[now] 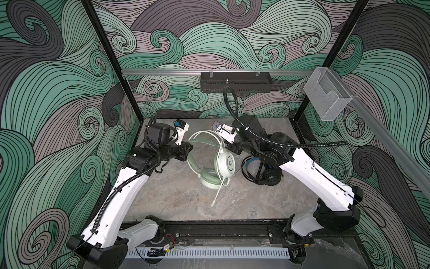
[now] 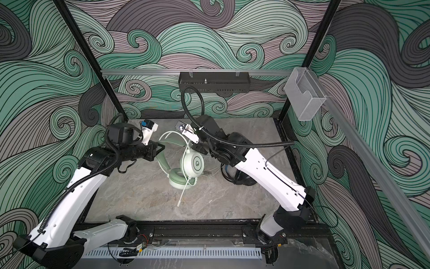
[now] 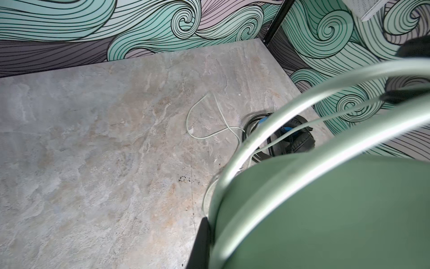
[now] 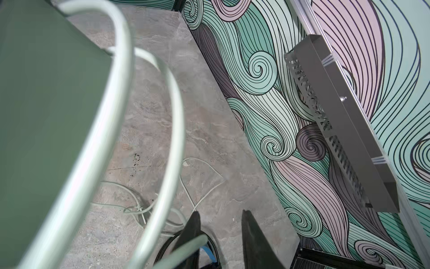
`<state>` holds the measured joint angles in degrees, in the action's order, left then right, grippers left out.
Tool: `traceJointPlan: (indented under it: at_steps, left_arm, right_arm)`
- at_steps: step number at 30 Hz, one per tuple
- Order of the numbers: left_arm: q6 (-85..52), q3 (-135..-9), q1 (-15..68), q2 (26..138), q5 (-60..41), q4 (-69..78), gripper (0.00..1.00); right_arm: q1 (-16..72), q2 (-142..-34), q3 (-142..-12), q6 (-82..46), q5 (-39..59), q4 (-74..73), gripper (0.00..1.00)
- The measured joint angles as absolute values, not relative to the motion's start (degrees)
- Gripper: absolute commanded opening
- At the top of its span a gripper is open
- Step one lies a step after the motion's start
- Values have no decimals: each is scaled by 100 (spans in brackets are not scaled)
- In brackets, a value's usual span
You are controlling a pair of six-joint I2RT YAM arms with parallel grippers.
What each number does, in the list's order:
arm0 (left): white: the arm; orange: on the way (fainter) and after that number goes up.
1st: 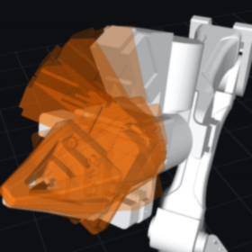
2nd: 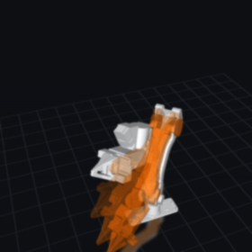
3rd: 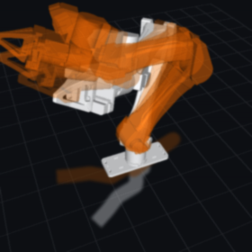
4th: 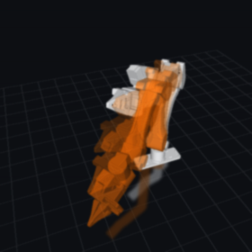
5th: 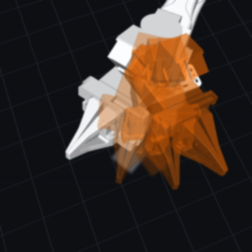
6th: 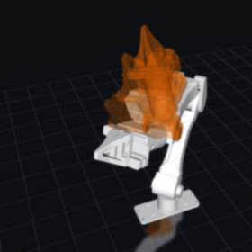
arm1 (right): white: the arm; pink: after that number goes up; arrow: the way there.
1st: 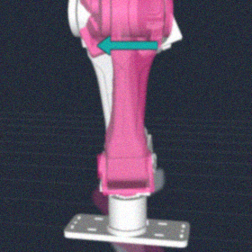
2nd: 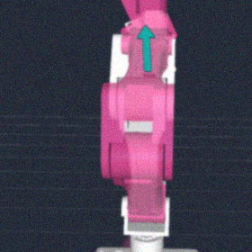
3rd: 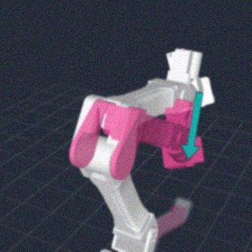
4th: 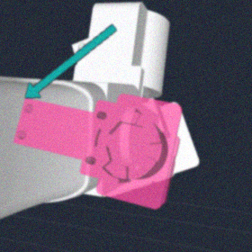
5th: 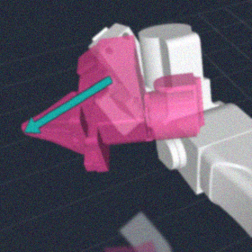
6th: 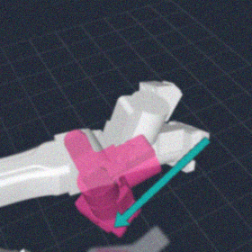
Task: Wrap the headphones
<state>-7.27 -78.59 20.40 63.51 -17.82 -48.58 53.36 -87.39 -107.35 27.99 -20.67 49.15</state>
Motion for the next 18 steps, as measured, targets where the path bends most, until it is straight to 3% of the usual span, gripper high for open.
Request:
traceJointPlan:
  at_steps: [5, 18]
  left_arm:
    - [-1085, -7859, 2058, 6337, -2036, -4696, 0]
    - [-2528, -7977, 2073, 6298, -2652, -4005, 0]
  right_arm:
    - [5096, -8283, -10160, 2635, -1664, 4477, 51]
    - [4383, -7634, -9026, 1903, 104, 2779, 63]
